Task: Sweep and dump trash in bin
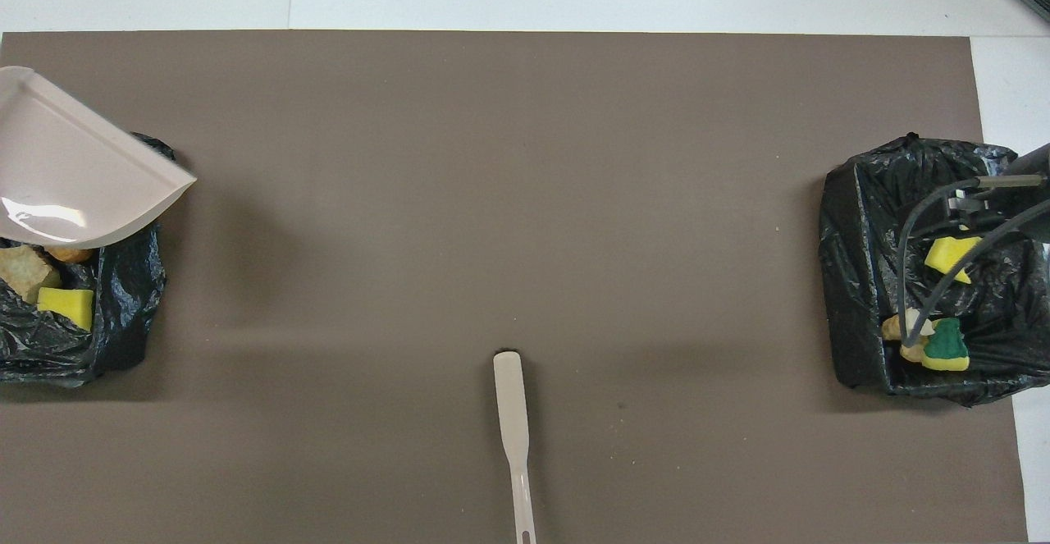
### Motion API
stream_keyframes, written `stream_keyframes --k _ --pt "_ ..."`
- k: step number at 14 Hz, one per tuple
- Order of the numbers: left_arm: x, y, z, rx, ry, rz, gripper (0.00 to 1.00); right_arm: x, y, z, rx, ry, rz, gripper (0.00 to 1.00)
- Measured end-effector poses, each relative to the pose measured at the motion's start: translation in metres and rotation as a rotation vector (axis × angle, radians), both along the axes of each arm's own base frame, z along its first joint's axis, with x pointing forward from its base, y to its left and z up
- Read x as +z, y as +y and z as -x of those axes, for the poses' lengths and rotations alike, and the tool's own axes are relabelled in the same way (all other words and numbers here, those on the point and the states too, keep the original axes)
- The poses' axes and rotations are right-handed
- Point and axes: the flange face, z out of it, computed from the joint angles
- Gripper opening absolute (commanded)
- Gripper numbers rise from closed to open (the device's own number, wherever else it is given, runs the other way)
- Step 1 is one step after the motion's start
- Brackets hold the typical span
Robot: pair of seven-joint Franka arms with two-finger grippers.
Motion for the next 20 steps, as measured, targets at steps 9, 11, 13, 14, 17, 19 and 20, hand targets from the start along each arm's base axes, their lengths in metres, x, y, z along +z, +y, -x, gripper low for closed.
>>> stream_keyframes --k 9,11,13,14,17,19,20 --pt "-0.070 -0.199 0.012 0.208 -0.111 0.116 0.00 0.004 0.009 0.002 0.017 -0.007 -0.002 1.00" --pt "-0.096 -0.238 0.013 0.239 -0.119 0.128 0.00 0.005 0.009 -0.001 0.016 -0.033 -0.002 1.00" --pt "-0.126 -0.281 0.013 0.248 -0.152 0.157 0.00 0.006 0.006 -0.006 0.012 -0.075 -0.002 1.00" --pt "-0.142 -0.300 0.014 0.247 -0.154 0.169 0.00 0.006 0.006 -0.007 0.011 -0.079 -0.002 1.00" --pt "-0.176 -0.336 0.022 0.237 -0.129 0.187 0.00 0.005 0.007 -0.007 -0.045 -0.082 -0.007 1.00" --pt "-0.183 -0.347 0.028 0.239 -0.110 0.204 0.00 0.005 0.010 -0.007 -0.051 -0.084 -0.013 1.00" --pt "-0.186 -0.351 0.030 0.237 -0.102 0.205 0.00 0.005 0.011 -0.007 -0.050 -0.084 -0.015 1.00"
